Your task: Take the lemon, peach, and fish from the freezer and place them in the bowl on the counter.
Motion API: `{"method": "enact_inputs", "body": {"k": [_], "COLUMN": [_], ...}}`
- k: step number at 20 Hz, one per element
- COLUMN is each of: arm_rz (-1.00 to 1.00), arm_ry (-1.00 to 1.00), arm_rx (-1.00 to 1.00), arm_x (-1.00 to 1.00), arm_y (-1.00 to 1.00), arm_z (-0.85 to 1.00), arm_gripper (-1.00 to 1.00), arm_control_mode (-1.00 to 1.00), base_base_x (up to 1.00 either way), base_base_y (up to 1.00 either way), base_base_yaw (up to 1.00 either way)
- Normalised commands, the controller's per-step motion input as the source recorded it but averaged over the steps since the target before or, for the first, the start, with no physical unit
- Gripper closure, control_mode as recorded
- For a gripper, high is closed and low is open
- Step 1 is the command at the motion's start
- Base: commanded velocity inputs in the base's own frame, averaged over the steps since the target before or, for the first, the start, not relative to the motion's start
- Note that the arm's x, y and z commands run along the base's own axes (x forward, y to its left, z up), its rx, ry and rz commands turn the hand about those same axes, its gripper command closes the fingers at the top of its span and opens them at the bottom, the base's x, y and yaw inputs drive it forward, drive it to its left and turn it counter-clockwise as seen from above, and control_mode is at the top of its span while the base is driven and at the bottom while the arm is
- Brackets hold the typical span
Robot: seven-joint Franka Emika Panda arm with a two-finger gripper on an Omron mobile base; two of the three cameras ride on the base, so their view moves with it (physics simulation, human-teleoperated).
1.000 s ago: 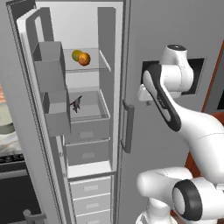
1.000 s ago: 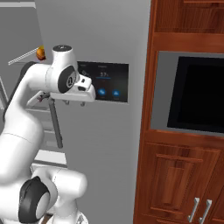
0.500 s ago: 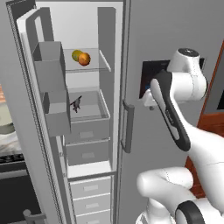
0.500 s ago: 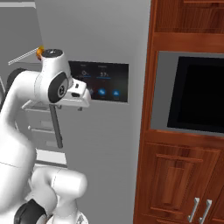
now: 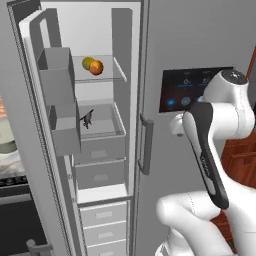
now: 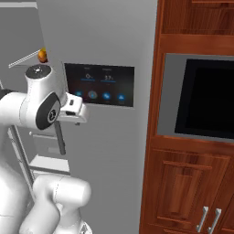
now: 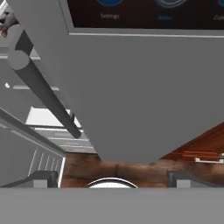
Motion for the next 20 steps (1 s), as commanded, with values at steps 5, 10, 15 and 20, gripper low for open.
{"method": "enact_inputs", "body": {"k": [5,10,15,20], "arm_rz": [0.0,-0.01,0.0,0.0], "arm_ry": [-0.05,-0.04,-0.04,0.0], "arm_rx": [0.0,0.0,0.0,0.0], "arm_x": [-0.34,-0.35,-0.1,0.0], "arm_y": [0.0,0.0,0.05,0.0], "arm_z": [0.05,0.1,0.08,0.0], "arm_gripper": [-1.0,-1.0,-1.0,-1.0], "arm_control_mode": [-1.0,-1.0,-1.0,1.0], "base_base_x": [0.0,0.0,0.0,0.0], "base_base_y": [0.0,0.0,0.0,0.82], "base_base_yaw": [0.0,0.0,0.0,0.0]}}
